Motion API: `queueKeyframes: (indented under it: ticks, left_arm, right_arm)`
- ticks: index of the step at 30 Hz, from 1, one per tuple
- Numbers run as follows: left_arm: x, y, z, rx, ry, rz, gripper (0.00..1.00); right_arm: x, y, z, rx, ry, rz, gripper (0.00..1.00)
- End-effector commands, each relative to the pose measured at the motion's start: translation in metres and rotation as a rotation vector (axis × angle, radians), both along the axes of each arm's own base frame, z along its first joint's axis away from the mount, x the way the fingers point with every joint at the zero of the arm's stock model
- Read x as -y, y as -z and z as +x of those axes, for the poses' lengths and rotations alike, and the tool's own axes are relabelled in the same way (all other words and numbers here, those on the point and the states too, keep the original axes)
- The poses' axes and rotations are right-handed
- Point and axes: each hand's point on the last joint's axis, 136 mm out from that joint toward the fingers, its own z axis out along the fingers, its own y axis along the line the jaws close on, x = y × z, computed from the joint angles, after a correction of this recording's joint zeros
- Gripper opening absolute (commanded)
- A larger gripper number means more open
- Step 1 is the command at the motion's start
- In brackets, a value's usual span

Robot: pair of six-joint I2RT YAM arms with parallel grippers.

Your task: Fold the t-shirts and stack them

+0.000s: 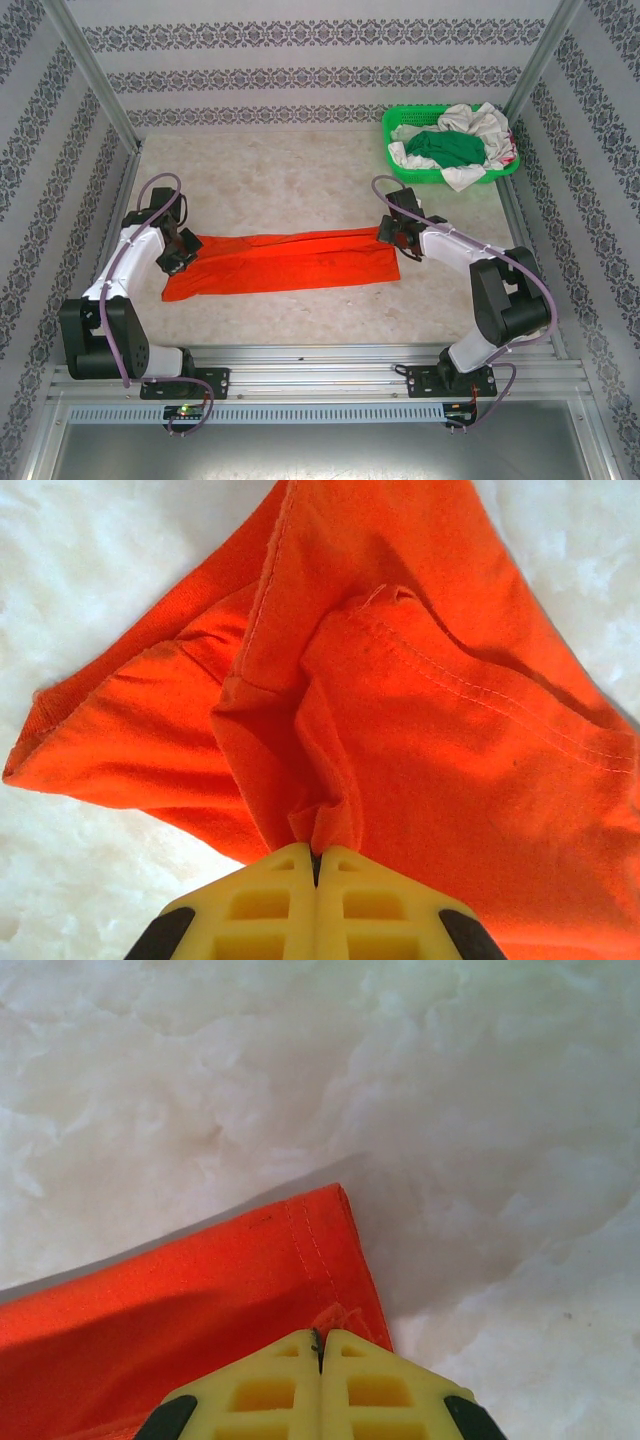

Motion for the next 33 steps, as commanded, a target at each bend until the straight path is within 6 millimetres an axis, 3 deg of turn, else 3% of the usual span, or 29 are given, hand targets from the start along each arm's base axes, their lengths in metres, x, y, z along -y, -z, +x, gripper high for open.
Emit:
queueKeyframes:
  ticks: [1, 13, 25, 33]
  left_arm:
    - [-0.010, 0.005, -0.009, -0.021, -0.026, 0.041, 0.01]
    - [-0.012, 0.007, -0.003, -0.016, -0.023, 0.023, 0.01]
    - [-0.004, 0.023, -0.013, -0.044, -0.039, -0.023, 0.01]
    - [-0.003, -0.005, -0.001, 0.022, -0.031, -0.035, 0.01]
  right_arm:
    - [-0.005, -0.001, -0.008, -0.004, 0.005, 0.021, 0.00]
    - [-0.018, -0.028, -0.006, 0.065, -0.018, 0.030, 0.00]
    - [-0.015, 0.001, -0.019, -0.006, -0.001, 0.024, 0.00]
    - [-0.021, 0.007, -0.015, -0.021, -0.012, 0.033, 0.01]
